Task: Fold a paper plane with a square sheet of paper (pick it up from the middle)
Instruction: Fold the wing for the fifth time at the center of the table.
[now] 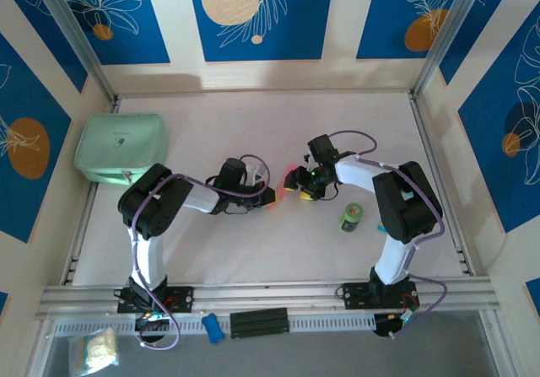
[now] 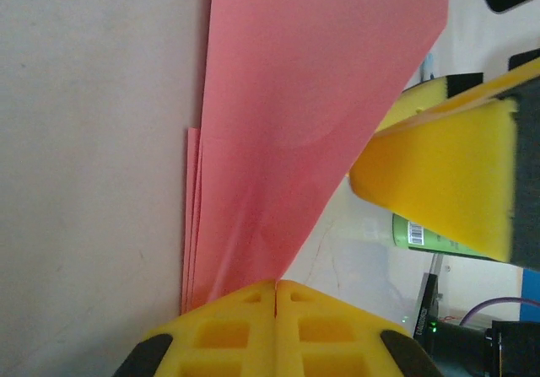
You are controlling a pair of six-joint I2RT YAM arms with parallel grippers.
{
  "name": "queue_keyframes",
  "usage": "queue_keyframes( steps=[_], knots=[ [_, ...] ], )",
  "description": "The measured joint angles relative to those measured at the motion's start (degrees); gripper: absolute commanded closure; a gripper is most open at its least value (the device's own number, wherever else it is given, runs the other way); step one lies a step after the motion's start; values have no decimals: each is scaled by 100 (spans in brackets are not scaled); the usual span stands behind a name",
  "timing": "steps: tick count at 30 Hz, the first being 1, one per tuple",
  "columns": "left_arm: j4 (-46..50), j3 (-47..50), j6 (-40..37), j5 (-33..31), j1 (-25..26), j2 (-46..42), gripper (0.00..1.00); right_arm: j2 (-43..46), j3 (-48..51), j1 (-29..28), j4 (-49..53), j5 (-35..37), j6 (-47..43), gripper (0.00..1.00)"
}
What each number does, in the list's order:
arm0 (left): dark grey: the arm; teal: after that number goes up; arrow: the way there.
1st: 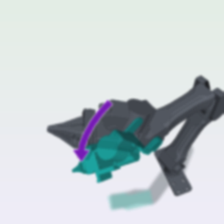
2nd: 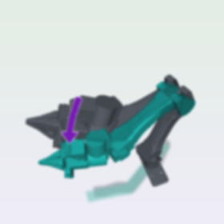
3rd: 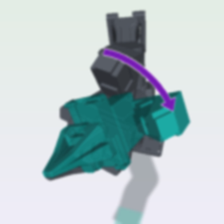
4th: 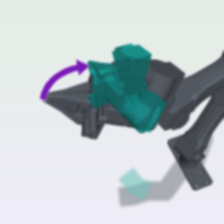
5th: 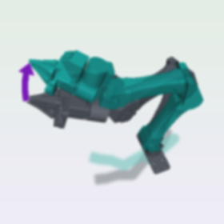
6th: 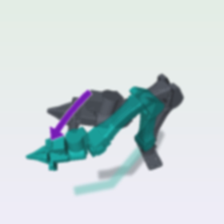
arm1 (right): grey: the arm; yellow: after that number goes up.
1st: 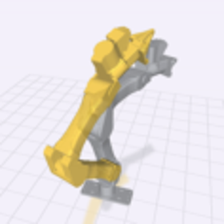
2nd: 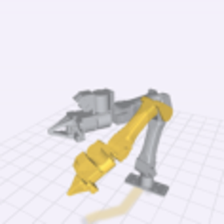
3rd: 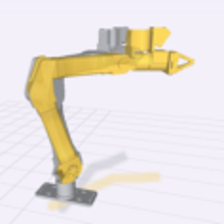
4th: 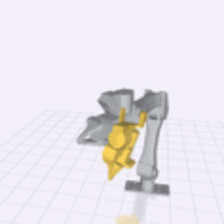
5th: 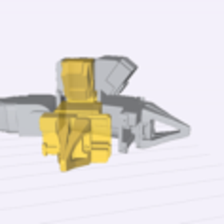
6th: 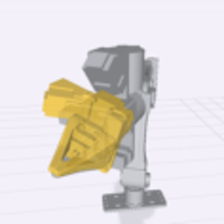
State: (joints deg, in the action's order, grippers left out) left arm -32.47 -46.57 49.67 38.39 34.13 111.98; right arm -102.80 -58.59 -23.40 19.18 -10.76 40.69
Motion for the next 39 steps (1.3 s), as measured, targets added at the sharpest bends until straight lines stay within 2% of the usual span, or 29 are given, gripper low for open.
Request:
queue_keyframes(
  steps=[17,33,39],
  knots=[
    [-15,0,111,0,-39,39,89,-553,-828,-57,1005,208,367,39],
    [-168,57,149,35,-50,0,77,-1095,-1720,-254,2035,798,907,41],
    [-153,199,87,-142,-55,-170,75,-1176,-1838,-275,2181,890,957,42]
  ],
)
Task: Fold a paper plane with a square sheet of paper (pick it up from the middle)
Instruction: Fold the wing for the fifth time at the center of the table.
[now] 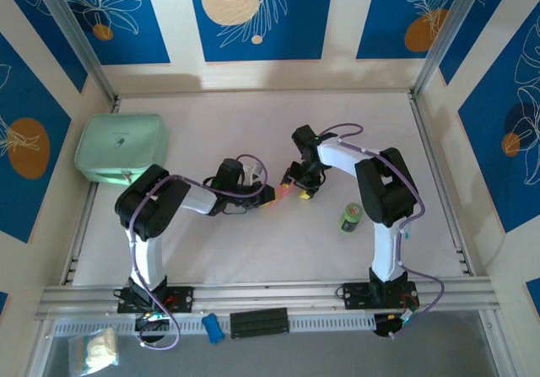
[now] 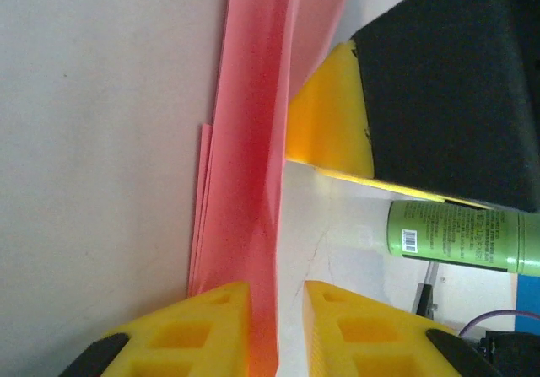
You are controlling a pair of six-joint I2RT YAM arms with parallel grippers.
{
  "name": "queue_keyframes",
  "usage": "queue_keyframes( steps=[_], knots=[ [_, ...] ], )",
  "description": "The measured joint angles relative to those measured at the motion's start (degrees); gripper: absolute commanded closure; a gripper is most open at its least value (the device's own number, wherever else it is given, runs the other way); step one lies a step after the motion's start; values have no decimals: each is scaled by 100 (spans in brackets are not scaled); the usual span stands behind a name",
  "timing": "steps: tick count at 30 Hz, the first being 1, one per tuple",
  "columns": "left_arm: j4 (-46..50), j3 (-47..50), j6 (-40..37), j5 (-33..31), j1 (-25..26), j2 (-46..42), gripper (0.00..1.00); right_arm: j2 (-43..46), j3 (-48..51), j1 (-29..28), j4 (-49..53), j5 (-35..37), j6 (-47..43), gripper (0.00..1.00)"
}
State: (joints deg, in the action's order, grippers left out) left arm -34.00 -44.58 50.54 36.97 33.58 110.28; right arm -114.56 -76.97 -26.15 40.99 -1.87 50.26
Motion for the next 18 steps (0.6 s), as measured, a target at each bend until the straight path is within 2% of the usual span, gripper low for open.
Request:
queue_keyframes(
  steps=[18],
  knots=[
    [1161,-291,-1217,-348,140,-289,67,-74,-72,-9,107,24,37,44]
  ],
)
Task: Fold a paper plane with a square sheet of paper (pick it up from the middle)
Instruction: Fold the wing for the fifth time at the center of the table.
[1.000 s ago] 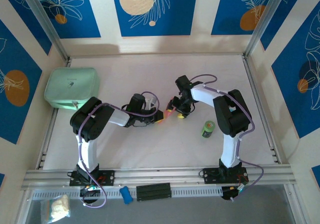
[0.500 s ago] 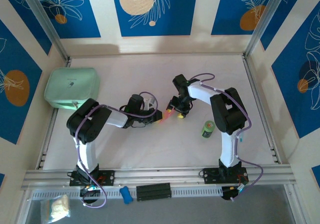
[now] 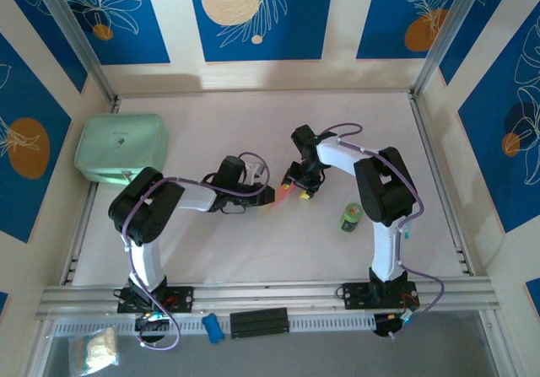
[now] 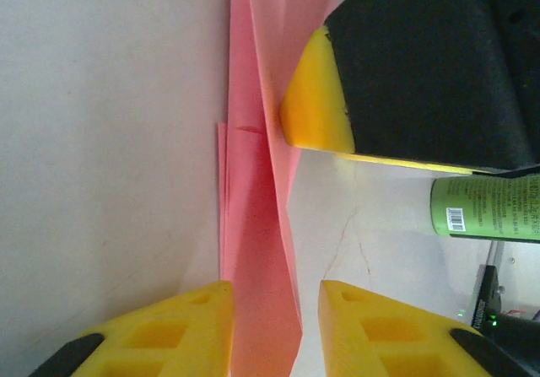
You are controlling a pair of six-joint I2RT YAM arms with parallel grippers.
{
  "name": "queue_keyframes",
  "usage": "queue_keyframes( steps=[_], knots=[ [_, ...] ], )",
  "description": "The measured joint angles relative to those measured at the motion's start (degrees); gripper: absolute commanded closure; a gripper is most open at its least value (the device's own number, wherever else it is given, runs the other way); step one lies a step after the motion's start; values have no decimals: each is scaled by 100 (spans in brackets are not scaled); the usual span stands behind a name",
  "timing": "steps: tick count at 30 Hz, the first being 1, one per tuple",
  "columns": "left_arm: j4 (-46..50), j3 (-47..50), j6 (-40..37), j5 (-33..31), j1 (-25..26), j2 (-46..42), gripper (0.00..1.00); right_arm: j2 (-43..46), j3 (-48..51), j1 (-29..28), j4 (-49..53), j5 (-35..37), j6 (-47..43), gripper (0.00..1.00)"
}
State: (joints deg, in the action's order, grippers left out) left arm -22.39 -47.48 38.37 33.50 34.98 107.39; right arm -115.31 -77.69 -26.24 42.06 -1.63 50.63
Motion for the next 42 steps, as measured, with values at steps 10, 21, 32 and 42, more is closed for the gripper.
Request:
queue_keyframes(
  steps=[10,21,32,42],
  knots=[
    [409,-236,-376,-101,155,-7,70,-4,0,0,17,0,0,46],
    [841,-450,-592,-243,275,-4,71,-7,2,0,31,-4,2,49],
    [1224,-590,-704,-457,310,46,75,-9,20,4,31,-9,2,52],
    [1392,-669,-728,-568,319,83,80,-4,81,35,-4,-33,39,57]
  ],
)
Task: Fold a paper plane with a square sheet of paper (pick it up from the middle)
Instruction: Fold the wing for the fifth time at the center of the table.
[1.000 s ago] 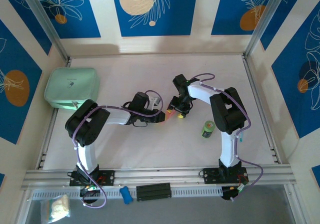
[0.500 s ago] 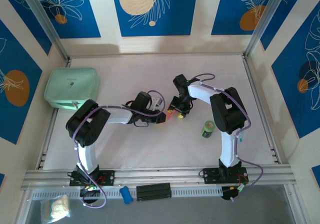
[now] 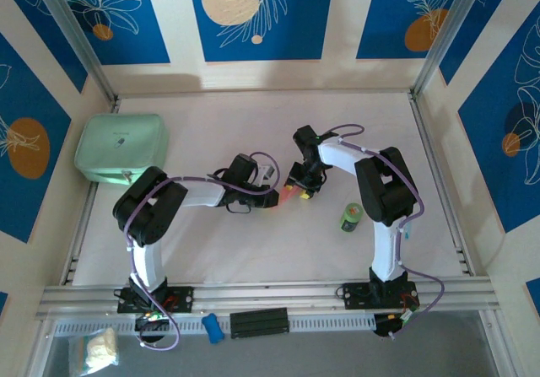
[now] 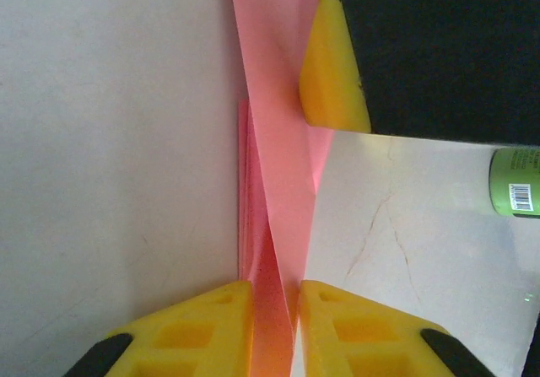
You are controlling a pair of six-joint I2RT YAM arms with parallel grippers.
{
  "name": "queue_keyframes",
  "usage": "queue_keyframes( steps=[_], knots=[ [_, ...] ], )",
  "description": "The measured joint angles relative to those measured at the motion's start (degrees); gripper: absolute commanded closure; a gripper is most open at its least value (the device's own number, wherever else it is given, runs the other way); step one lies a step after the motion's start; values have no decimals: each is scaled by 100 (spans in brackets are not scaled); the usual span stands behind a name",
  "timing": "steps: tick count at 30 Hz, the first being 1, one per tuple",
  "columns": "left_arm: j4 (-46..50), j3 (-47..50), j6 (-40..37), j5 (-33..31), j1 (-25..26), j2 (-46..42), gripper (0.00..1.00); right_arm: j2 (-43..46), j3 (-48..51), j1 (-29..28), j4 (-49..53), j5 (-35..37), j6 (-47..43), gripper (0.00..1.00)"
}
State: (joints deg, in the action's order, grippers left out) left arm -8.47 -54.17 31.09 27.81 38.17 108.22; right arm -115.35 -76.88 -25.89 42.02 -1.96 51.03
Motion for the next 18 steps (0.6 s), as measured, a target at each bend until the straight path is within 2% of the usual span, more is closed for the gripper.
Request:
queue_keyframes(
  steps=[18],
  knots=[
    [195,-107,7,-160,13,39,83,-2,17,39,48,-20,-2,65]
  ],
)
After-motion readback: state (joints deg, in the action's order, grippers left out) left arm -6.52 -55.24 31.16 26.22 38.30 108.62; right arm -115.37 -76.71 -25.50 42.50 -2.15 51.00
